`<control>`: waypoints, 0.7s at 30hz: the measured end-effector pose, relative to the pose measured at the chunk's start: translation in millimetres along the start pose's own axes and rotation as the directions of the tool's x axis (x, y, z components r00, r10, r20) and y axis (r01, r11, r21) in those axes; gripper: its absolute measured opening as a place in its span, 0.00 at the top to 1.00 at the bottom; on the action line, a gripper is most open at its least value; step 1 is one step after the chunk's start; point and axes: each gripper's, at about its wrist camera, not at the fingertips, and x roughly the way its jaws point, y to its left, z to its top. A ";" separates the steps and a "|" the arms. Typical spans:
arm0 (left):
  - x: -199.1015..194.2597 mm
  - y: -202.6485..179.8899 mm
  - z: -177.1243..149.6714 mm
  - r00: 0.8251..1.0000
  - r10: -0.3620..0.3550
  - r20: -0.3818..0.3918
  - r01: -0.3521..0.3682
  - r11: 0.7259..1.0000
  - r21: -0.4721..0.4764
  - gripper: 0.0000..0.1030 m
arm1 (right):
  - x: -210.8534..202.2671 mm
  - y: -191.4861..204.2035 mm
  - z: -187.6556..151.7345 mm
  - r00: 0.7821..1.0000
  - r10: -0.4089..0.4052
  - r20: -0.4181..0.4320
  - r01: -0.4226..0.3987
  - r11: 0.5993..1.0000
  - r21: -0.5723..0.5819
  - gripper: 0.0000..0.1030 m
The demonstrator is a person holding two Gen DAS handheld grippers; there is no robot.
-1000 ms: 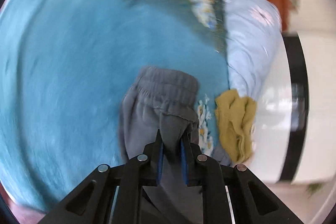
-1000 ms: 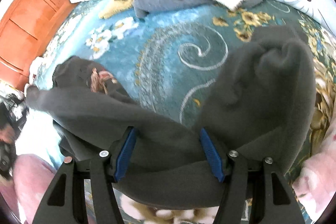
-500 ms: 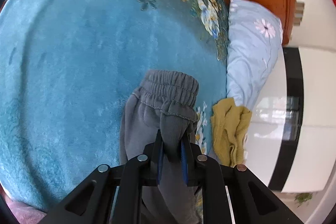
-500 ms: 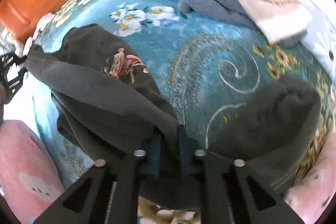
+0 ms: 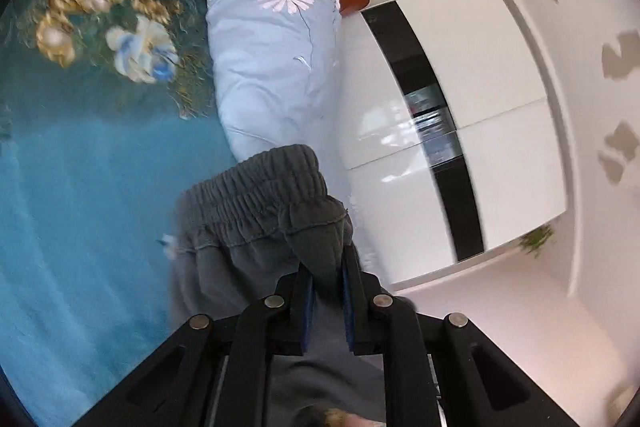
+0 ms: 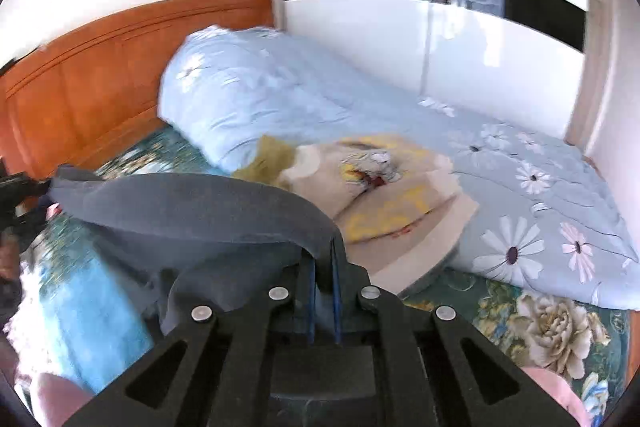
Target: Fold clothes
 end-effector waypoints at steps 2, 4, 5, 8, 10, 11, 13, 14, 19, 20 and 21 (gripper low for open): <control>-4.9 35.9 -1.8 0.995 0.092 -0.023 -0.093 0.995 -0.047 0.87 | 10.0 15.4 -31.8 0.992 0.074 -0.102 -0.077 0.997 -0.019 0.94; -9.7 71.8 -3.6 0.982 0.182 -0.050 -0.186 0.978 -0.092 0.87 | 30.2 37.4 -81.9 0.956 0.135 -0.262 -0.147 0.989 -0.026 0.94; -12.2 89.8 -4.5 0.972 0.226 -0.065 -0.232 0.966 -0.113 0.87 | 40.6 49.6 -109.4 0.925 0.162 -0.345 -0.180 0.983 -0.021 0.94; -23.4 136.3 -11.5 0.952 0.290 -0.093 -0.304 0.923 -0.235 0.88 | 57.2 80.4 -178.2 0.829 0.222 -0.514 -0.247 0.969 0.020 0.93; -30.7 155.2 -17.6 0.949 0.301 -0.091 -0.314 0.896 -0.315 0.88 | 62.7 86.9 -194.8 0.788 0.255 -0.560 -0.275 0.960 0.051 0.93; -34.3 164.6 -20.6 0.948 0.306 -0.090 -0.318 0.880 -0.354 0.87 | 66.3 86.6 -196.5 0.777 0.262 -0.572 -0.276 0.959 0.065 0.93; -36.4 167.3 -24.0 0.942 0.323 -0.093 -0.333 0.865 -0.375 0.85 | 70.0 83.8 -194.3 0.761 0.270 -0.590 -0.279 0.957 0.078 0.93; -35.4 162.8 -24.8 0.938 0.332 -0.095 -0.343 0.865 -0.365 0.82 | 69.3 82.4 -190.2 0.758 0.274 -0.592 -0.286 0.955 0.077 0.91; -32.7 150.2 -33.5 0.946 0.313 -0.082 -0.320 0.867 -0.383 0.45 | 51.6 64.2 -161.3 0.779 0.338 -0.528 -0.333 0.937 0.109 0.80; -32.9 148.8 -36.8 0.946 0.312 -0.082 -0.319 0.865 -0.388 0.45 | 46.0 56.5 -154.0 0.791 0.351 -0.501 -0.336 0.934 0.124 0.71; -33.0 147.4 -40.1 0.947 0.312 -0.081 -0.318 0.863 -0.394 0.44 | 44.0 47.1 -149.1 0.809 0.342 -0.477 -0.317 0.939 0.135 0.58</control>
